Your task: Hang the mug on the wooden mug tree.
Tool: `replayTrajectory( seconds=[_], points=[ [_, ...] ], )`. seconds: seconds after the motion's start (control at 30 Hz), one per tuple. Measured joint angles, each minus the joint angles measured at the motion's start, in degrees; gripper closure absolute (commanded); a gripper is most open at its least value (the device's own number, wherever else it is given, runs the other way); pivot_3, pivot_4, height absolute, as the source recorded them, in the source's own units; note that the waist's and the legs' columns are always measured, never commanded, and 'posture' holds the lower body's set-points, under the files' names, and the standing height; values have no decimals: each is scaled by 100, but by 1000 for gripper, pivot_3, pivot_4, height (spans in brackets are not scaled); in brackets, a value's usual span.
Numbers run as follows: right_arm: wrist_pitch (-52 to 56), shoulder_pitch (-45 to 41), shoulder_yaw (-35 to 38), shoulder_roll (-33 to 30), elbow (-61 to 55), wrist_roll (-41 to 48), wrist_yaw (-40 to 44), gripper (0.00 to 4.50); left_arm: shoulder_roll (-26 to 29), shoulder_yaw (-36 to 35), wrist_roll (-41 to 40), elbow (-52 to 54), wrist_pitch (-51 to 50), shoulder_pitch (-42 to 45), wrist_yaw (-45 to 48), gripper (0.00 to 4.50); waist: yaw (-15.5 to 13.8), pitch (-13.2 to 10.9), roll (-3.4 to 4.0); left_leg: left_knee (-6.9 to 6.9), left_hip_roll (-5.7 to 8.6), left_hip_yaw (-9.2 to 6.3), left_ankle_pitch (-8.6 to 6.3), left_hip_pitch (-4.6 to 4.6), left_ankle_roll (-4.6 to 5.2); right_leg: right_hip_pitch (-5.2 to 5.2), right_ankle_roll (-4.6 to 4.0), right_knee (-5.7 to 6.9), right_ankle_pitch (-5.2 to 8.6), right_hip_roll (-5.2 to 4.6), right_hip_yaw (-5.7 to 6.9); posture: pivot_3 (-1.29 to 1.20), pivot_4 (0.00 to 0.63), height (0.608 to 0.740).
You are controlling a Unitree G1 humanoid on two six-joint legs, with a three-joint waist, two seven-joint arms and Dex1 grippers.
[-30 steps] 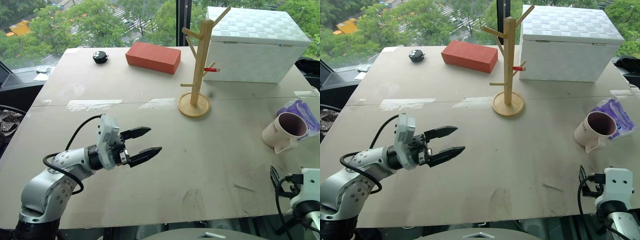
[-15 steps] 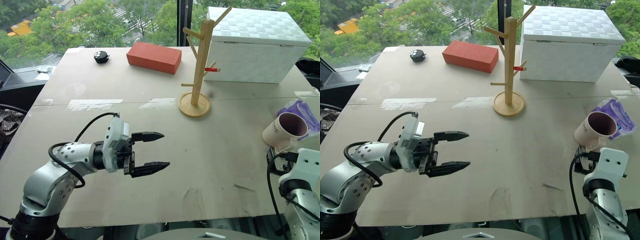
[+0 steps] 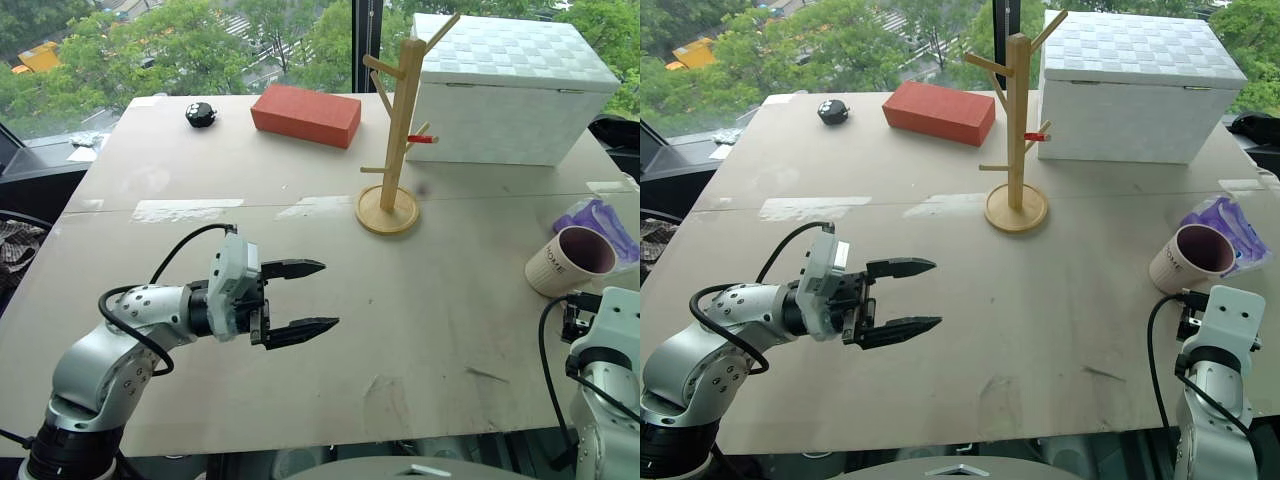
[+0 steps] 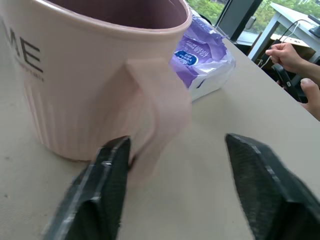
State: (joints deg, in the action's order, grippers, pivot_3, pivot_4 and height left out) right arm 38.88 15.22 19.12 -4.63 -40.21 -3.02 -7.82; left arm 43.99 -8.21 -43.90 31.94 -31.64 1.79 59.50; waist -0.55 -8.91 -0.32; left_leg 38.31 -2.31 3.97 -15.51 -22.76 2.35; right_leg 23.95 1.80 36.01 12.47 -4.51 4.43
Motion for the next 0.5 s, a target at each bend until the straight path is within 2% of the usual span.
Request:
replayTrajectory(
  seconds=[0.07,0.5],
  points=[
    [20,-54,-4,1,43,-13,0,3483,-1,1,0,0,-1,0,-6,0,-1,0,0,0,0,0,0,0,0,0,0,0,0,1,0,0,150,740],
    [88,-450,4,-58,430,-103,14,3483,23,6,-263,151,-199,7,-67,0,-1,0,0,0,2,2,2,0,-2,0,0,0,0,4,-4,0,150,740]
  ],
)
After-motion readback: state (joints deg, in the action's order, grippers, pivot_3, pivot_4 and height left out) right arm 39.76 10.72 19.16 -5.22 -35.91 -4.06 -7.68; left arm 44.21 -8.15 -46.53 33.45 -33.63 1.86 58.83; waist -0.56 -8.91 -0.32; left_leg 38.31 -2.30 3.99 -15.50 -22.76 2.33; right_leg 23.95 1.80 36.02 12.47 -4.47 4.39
